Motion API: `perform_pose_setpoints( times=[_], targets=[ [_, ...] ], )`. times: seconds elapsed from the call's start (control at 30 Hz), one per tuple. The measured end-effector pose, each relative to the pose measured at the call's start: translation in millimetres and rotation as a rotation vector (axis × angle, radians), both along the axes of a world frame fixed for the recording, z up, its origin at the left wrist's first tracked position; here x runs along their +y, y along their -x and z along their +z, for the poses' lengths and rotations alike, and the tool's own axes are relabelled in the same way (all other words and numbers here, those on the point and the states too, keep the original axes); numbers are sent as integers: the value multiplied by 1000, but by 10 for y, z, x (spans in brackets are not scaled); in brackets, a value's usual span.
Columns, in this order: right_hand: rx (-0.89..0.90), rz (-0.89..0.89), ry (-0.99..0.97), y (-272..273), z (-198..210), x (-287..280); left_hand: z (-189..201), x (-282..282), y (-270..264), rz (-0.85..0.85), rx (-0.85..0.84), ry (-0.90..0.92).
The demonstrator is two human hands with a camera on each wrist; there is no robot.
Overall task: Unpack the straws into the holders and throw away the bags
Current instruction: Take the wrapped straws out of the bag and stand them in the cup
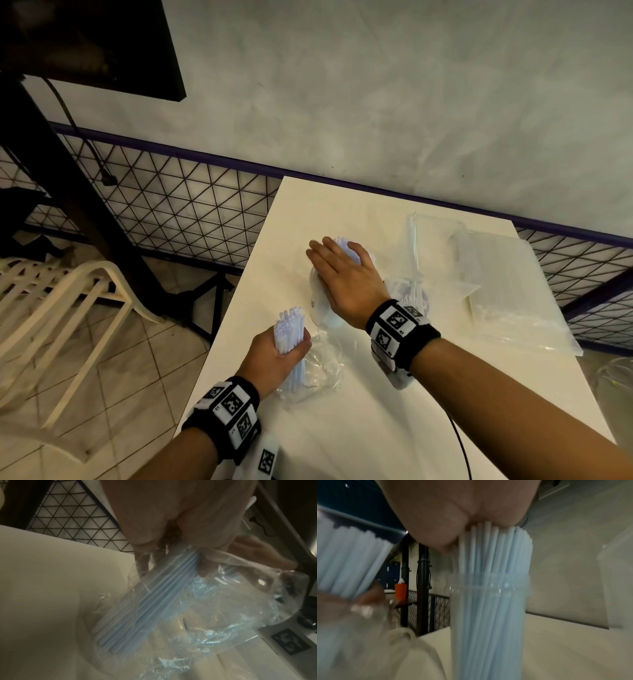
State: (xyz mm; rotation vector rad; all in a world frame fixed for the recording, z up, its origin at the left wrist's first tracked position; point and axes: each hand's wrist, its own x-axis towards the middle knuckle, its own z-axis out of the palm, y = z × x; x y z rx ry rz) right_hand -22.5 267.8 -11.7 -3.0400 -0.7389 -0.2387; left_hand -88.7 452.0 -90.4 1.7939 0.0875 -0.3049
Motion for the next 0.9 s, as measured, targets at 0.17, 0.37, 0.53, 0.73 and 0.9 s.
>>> perform_pose_setpoints(
  times=[0.17, 0.37, 0.53, 0.73, 0.9],
  targets=[
    [-67, -51, 3, -17, 4, -9, -2, 20, 20, -17, 4, 6],
    [244, 207, -562, 285, 240, 103, -26, 55, 3, -62, 13, 55],
    [630, -12, -776, 494, 60, 119, -15, 68, -6, -169, 18, 109],
    [798, -121, -973, 554, -241, 114, -35, 50, 6, -292, -24, 130],
    [698, -120, -1006, 575, -276, 103, -20, 80, 11, -305, -11, 120]
  ],
)
